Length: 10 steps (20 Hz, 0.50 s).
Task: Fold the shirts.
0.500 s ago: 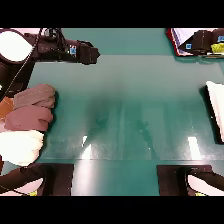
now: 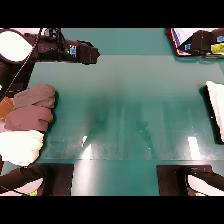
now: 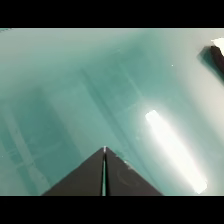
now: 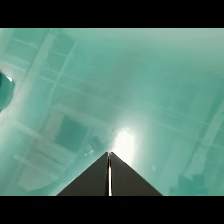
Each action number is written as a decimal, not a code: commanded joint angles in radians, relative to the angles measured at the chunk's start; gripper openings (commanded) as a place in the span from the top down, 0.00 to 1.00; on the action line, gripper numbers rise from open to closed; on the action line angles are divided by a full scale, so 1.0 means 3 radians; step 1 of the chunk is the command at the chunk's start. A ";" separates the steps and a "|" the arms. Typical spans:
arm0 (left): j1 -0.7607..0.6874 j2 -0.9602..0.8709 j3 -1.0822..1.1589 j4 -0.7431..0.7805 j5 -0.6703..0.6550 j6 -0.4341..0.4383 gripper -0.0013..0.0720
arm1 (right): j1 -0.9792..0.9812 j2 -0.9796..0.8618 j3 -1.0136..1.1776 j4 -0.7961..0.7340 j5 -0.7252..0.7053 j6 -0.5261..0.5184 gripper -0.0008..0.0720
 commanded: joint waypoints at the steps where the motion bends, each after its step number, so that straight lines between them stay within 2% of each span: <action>1: -0.0001 0.0000 0.0001 0.0000 0.0000 -0.0001 0.95 | 0.0004 -0.0003 0.0003 0.0001 0.0004 0.0001 0.96; 5: 0.0004 0.0000 0.0005 0.0038 0.0261 -0.0013 0.95 | 0.0004 -0.0003 0.0003 0.0000 0.0001 0.0001 0.97; 7: 0.0042 0.0028 0.0025 0.0425 0.0193 0.0061 0.93 | 0.0004 -0.0003 0.0003 0.0000 0.0001 0.0001 0.97; 9: 0.0209 0.0037 0.0025 0.0787 -0.0146 0.0037 0.30 | 0.0004 -0.0003 0.0003 0.0003 0.0001 0.0001 0.97; 10: 0.0314 0.0029 0.0022 0.0997 -0.0387 -0.0045 0.29 | 0.0004 -0.0003 0.0003 0.0004 0.0001 0.0001 0.96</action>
